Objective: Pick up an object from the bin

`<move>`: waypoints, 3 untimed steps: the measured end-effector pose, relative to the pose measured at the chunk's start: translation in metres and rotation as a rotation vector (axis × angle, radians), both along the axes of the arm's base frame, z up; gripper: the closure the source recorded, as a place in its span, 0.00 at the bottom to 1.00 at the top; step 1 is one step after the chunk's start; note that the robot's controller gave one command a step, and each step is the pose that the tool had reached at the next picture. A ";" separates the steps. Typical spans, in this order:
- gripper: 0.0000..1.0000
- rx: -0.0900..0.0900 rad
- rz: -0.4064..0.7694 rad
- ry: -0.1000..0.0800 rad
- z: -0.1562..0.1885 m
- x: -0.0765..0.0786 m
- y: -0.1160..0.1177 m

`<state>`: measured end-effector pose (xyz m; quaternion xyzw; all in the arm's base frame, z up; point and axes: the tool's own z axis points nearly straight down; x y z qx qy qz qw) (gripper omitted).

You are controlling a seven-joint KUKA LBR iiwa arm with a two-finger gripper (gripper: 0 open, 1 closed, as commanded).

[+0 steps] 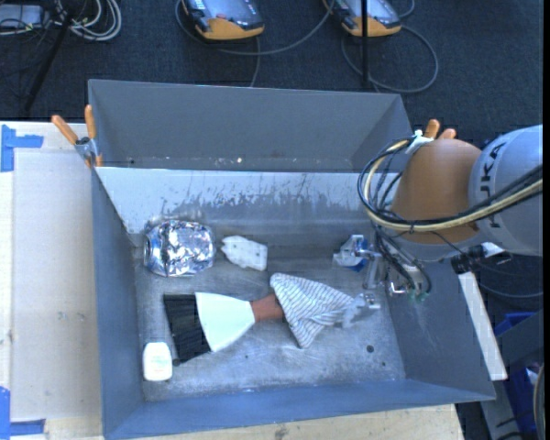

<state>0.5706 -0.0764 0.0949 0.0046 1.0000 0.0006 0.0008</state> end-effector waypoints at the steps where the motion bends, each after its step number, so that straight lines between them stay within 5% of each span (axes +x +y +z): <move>1: 1.00 -0.008 -0.050 0.022 -0.017 -0.028 0.021; 2: 1.00 -0.007 -0.050 0.023 -0.016 -0.028 0.022; 3: 1.00 -0.001 -0.039 0.001 0.113 -0.032 0.027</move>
Offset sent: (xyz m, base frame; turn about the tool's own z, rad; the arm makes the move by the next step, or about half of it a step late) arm 0.0000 0.0000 0.0000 0.0000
